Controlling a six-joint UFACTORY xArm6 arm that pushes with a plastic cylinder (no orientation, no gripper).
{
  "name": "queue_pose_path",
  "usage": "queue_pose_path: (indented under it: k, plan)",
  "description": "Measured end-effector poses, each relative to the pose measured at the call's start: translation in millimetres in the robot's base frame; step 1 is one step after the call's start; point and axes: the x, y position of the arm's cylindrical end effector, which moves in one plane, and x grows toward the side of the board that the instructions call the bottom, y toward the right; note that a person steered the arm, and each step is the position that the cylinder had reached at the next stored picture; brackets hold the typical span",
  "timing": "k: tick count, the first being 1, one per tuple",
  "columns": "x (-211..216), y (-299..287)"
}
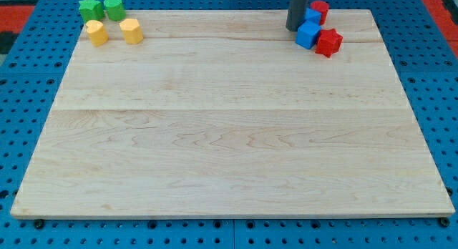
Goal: Point your arm bottom left to yellow heart
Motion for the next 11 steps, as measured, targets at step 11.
queue_pose_path:
  k: [11]
  plan:
    - [32, -425]
